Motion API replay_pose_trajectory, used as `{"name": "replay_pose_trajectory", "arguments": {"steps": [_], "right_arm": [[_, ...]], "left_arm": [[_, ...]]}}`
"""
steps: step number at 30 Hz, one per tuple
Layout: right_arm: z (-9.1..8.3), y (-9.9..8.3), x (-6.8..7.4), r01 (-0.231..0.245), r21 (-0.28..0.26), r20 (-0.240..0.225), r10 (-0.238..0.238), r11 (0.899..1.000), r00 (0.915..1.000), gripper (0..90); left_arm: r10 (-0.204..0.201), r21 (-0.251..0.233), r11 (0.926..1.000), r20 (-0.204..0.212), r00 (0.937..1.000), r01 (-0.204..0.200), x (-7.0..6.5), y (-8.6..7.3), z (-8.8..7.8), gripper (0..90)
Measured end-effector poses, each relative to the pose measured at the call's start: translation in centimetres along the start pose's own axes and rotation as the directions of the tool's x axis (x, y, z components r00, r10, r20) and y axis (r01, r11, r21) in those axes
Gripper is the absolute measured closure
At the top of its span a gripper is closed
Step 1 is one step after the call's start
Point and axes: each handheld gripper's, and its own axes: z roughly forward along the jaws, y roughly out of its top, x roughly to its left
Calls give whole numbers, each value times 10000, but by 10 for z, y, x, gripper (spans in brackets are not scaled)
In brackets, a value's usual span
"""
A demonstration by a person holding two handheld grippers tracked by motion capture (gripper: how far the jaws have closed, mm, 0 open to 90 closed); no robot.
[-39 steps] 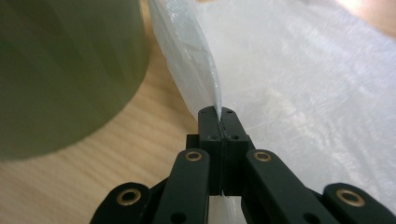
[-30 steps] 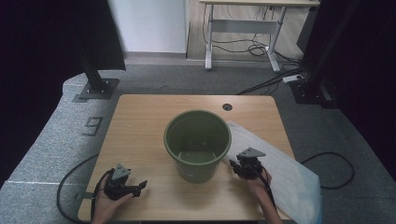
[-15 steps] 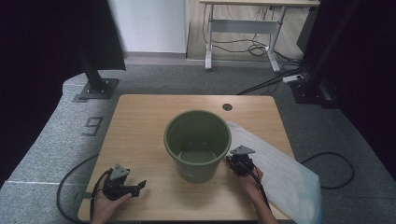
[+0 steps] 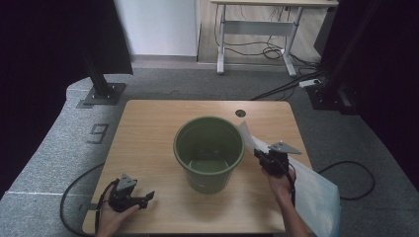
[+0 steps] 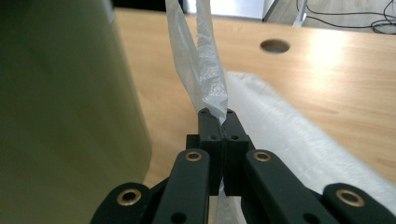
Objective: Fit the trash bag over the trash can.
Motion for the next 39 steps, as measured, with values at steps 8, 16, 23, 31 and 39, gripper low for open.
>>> {"name": "replay_pose_trajectory", "arguments": {"steps": [8,16,23,31,39], "right_arm": [[-35,34,-8,-415,-1161,34,422,9924,9991,887],[-54,67,7,-10,-1943,59,22,9809,10000,888],[-80,103,42,877,-2889,-327,-1014,9533,9943,888],[-83,121,94,1783,-3118,-1246,-2262,9333,9661,887],[-75,89,109,1569,-2515,-2554,-2219,9551,9410,887]], "left_arm": [[24,45,10000,74,10000,-25,-3,0,3,150],[-43,65,10000,148,9999,42,-1,-1,3,150],[-95,41,9999,159,9998,95,-1,-1,3,151],[-152,-33,9999,190,9997,152,0,-1,2,150],[-227,-65,9997,193,9996,229,1,-2,1,150]]}}
